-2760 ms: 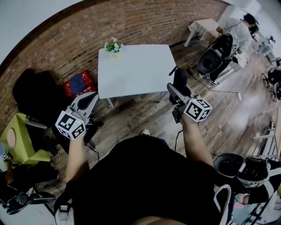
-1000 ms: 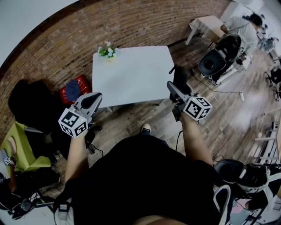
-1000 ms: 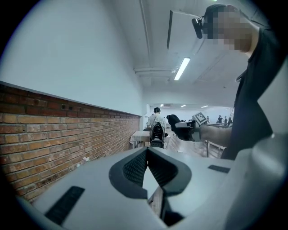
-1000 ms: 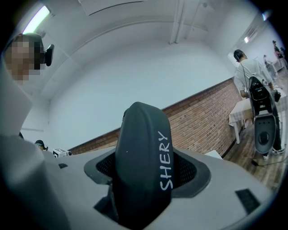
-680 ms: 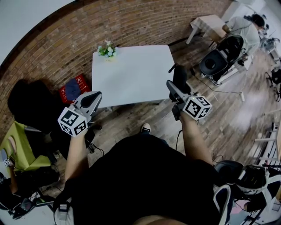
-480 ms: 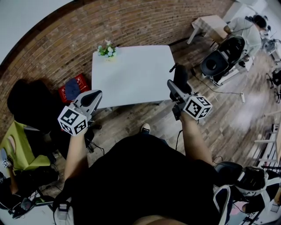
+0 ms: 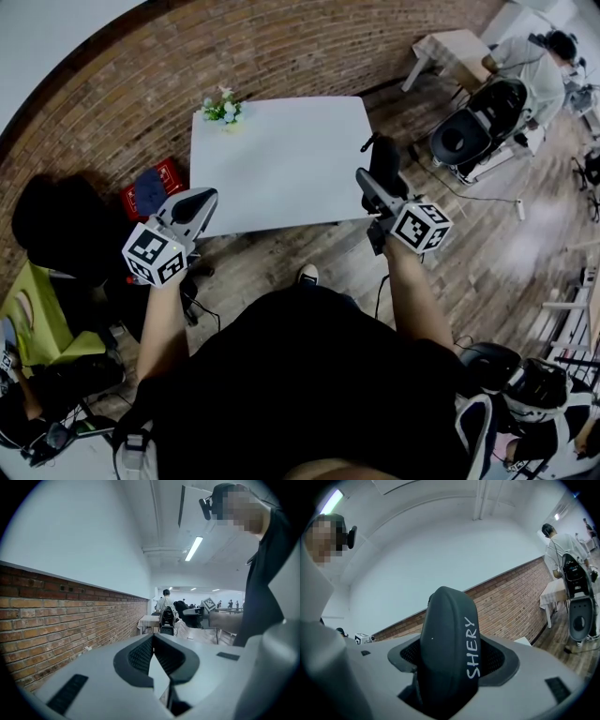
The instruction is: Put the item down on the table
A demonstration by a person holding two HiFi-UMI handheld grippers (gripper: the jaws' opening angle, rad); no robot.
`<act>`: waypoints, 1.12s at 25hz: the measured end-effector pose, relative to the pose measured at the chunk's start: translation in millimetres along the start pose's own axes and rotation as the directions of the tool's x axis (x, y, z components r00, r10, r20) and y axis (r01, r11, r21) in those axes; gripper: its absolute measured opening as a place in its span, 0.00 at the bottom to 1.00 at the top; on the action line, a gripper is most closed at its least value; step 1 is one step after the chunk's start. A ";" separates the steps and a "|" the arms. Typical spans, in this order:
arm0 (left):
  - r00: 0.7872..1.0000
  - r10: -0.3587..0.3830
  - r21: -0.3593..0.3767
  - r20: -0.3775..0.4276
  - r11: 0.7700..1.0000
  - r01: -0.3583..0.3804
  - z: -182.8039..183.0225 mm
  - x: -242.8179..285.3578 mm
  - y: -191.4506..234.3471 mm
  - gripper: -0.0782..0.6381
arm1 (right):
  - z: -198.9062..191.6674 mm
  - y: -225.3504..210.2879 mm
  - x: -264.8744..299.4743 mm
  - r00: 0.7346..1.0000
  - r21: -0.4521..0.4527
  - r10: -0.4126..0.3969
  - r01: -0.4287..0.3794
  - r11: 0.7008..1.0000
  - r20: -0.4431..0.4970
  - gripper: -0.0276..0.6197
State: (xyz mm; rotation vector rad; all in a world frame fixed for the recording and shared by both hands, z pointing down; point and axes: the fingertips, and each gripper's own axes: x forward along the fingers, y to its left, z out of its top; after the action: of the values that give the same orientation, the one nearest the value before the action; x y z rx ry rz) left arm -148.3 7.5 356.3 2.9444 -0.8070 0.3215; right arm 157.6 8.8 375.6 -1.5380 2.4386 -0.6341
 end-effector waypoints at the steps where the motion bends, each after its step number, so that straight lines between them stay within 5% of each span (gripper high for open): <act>1: 1.000 -0.001 -0.002 0.001 1.000 0.001 1.2 4.3 0.9 0.12 | 1.8 -3.4 2.2 1.000 0.000 0.001 -0.001 1.000 -0.003 0.57; 28: 0.998 0.050 -0.029 -0.028 0.998 -0.050 6.3 96.7 37.0 0.12 | 19.9 -90.3 69.4 0.994 0.037 0.073 -0.071 0.997 -0.076 0.57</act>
State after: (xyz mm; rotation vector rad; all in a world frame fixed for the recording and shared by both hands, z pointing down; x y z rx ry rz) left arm -84.8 -73.0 371.8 2.8894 -0.8754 0.3488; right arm 207.6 -91.7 403.1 -1.4311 2.5126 -0.7304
